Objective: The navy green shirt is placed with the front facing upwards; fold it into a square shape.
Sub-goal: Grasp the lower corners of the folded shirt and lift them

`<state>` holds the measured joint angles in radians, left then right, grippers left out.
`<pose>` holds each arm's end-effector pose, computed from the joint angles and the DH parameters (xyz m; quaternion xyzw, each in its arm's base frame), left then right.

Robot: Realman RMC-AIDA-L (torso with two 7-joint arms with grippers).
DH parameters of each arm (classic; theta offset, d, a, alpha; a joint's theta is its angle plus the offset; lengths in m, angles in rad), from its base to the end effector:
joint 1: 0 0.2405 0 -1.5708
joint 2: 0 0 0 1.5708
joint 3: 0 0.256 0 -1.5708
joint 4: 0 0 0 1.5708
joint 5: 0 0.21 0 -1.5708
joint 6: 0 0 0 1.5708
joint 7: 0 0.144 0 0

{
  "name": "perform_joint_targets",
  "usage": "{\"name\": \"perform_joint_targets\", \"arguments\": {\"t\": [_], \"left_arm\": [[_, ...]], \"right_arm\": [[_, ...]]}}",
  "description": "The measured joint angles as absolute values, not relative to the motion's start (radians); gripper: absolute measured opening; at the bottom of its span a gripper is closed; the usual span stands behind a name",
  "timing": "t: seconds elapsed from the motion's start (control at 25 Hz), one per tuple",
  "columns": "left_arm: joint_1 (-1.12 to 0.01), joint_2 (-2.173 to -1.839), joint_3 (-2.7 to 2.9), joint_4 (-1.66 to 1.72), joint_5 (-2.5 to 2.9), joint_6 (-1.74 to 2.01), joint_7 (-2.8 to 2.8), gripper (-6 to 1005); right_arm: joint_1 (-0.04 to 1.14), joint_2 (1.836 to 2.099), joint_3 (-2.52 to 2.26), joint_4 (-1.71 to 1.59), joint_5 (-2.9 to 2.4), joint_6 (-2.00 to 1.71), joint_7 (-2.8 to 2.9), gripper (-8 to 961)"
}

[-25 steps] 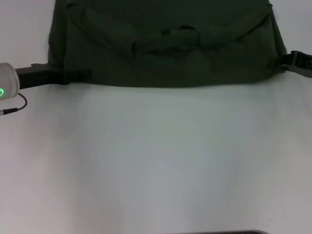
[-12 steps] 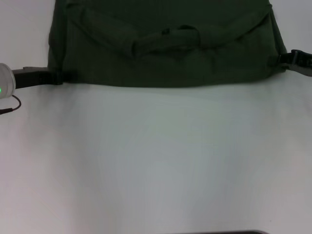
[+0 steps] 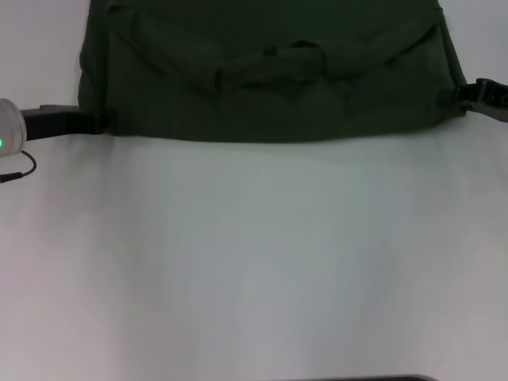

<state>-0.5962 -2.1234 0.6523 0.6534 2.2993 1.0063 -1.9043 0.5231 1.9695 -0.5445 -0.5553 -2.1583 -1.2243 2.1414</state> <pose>-0.3115 0.3794 -0.0117 -0.8307 -0.4638 -0.1061 0.2892 0.3459 0.3543 0.0438 -0.7238 0.6135 0.2155 0.2308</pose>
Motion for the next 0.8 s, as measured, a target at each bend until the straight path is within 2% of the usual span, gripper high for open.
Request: {"name": "perform_joint_targets", "arguments": {"t": [0.24,0.8], "left_arm": [[-0.601,-2.12,0.647,0.649,2.304,1.006,-1.906,27],[-0.52,-2.084,0.499,0.731,2.316,1.315,-1.851,27]], "right_arm": [[0.523,1.97,-0.544,-0.555,-2.158,-1.224,2.141,49],[0.463,1.974,-0.541,-0.553,-2.077,-1.336,2.009,50]]}}
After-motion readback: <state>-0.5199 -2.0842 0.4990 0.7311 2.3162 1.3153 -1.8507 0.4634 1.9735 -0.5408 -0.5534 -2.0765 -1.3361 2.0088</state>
